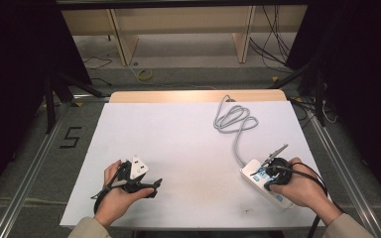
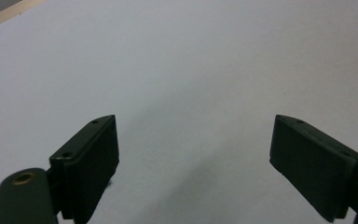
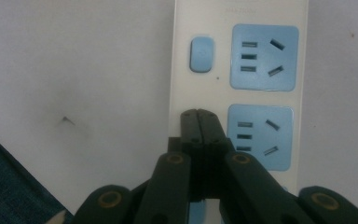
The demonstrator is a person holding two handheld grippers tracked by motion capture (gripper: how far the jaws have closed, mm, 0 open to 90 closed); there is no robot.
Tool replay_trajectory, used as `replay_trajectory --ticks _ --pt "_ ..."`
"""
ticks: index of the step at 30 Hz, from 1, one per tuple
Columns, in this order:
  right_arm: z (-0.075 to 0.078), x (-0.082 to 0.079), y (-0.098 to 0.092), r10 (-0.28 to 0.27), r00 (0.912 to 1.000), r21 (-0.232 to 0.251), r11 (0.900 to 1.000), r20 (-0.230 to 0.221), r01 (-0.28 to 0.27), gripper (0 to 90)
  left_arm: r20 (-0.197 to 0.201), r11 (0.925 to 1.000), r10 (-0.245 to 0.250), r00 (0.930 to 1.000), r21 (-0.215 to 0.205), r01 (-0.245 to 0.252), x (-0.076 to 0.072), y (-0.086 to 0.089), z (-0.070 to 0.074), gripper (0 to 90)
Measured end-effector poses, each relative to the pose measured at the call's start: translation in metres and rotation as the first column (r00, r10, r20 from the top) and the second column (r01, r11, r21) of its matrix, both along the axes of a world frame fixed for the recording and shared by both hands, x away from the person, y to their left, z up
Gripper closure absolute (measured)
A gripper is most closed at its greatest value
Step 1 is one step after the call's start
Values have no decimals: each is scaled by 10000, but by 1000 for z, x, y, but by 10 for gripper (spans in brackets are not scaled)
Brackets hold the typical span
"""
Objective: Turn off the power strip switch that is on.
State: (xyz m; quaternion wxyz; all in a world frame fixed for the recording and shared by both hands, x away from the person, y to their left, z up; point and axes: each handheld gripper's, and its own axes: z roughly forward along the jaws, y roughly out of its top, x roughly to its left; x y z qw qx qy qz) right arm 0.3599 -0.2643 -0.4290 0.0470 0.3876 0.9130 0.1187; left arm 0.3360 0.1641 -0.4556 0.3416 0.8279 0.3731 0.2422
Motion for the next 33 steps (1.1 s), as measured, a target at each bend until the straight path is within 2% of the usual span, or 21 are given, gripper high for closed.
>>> replay_trajectory --ticks 14,33 --pt "0 -1 1 68 9999 -38 10000 110 -67 900 2 10000 0 10000 3 0 0 0 0 152" --pt "0 -2 -3 19 9999 192 9998 138 -22 900 -4 10000 -1 10000 -7 1 1 0 0 151"
